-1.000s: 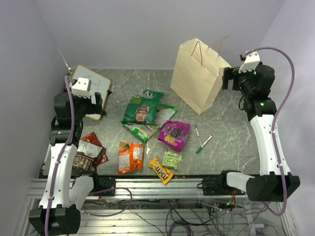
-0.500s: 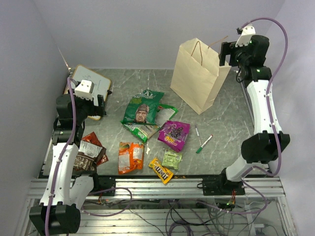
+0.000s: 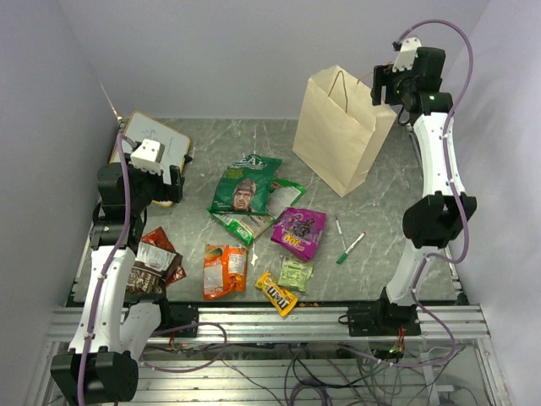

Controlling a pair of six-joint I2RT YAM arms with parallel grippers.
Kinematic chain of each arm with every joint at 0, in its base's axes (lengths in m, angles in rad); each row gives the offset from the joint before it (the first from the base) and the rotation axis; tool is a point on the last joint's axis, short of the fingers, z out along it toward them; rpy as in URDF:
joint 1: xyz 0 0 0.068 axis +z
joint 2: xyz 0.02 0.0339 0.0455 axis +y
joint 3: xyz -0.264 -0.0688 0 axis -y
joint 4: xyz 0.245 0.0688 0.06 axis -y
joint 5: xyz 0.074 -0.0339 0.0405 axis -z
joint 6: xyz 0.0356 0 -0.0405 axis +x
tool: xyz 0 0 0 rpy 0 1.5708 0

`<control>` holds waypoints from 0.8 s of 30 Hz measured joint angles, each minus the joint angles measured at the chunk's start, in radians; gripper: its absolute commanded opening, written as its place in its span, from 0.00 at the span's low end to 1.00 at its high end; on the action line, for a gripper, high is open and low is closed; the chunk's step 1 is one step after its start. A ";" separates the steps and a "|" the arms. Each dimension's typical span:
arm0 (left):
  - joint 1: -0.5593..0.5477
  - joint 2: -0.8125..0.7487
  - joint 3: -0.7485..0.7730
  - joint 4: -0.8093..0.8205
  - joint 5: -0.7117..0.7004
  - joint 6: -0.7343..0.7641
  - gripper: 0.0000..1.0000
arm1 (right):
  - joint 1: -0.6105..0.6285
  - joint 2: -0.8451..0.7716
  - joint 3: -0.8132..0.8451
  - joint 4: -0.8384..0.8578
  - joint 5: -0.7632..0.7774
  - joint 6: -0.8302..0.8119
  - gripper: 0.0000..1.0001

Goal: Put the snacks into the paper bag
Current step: Move the paper bag to the center of the board.

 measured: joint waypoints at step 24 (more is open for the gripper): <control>0.019 -0.006 -0.019 0.013 0.042 -0.001 0.98 | 0.000 0.171 0.138 -0.041 -0.161 -0.021 0.17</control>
